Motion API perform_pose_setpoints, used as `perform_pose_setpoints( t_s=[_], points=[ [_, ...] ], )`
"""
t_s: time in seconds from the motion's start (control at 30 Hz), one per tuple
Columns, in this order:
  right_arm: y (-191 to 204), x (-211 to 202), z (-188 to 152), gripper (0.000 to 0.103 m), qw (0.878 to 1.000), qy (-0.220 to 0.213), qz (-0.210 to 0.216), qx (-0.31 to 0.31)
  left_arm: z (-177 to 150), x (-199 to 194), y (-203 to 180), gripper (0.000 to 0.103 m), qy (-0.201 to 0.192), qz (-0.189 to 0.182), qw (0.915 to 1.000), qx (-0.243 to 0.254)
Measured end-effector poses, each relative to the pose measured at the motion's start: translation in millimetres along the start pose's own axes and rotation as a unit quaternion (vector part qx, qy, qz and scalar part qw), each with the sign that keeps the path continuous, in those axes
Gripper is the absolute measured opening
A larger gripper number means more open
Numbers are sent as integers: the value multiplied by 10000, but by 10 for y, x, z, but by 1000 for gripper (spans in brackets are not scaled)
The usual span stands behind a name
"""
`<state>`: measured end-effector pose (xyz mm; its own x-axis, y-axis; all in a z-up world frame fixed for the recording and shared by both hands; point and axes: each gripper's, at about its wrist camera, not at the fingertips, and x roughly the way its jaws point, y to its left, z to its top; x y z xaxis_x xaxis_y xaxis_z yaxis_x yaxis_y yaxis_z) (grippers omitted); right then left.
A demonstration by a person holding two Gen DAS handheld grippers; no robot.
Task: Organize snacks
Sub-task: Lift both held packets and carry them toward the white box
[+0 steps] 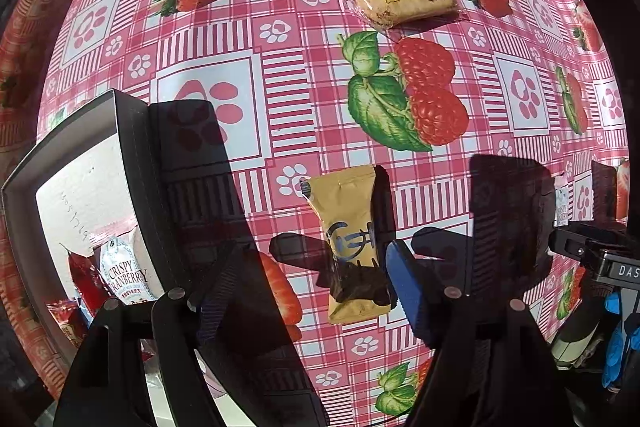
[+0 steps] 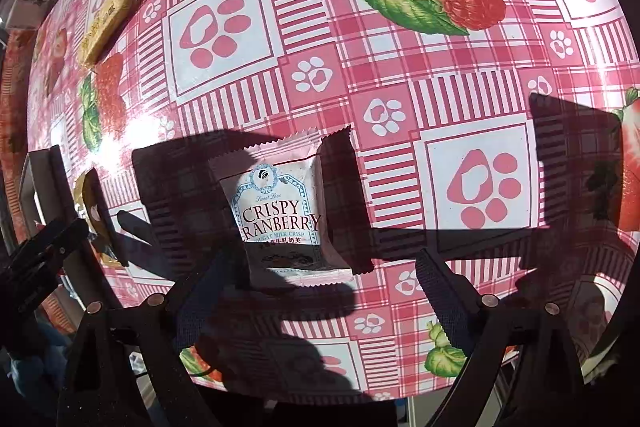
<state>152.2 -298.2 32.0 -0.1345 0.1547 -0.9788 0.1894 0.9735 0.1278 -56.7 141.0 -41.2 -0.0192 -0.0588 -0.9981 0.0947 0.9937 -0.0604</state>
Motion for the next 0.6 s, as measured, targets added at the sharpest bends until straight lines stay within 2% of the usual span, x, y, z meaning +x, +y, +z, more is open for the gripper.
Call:
perform_pose_setpoints(
  t_s=[0.07,0.17,0.27,0.33,0.37,0.4,0.5,0.6],
  points=[
    [-16,10,-29,95,9999,-18,-62,-118,49,91,-113,78,118,121,9998,-89],
    [260,10,282,95,9989,-97,-236,-400,47,209,-124,78,303,51,9990,-339],
    [440,82,356,95,9964,-99,-518,-662,41,236,-227,82,265,243,9991,-230],
    [656,190,461,95,9953,-47,-637,-723,50,258,-273,88,259,263,9992,-183],
    [658,237,432,95,9955,-1,-617,-713,49,271,-296,90,263,259,9992,-164],
    [682,259,433,101,9954,3,-632,-721,33,289,-295,93,254,296,9991,-148],
    [726,385,345,102,9931,49,-813,-840,-18,399,-317,103,363,258,9987,-245],
    [781,440,248,103,9925,40,-857,-872,-36,427,-294,103,281,261,9988,-298]
  ],
)
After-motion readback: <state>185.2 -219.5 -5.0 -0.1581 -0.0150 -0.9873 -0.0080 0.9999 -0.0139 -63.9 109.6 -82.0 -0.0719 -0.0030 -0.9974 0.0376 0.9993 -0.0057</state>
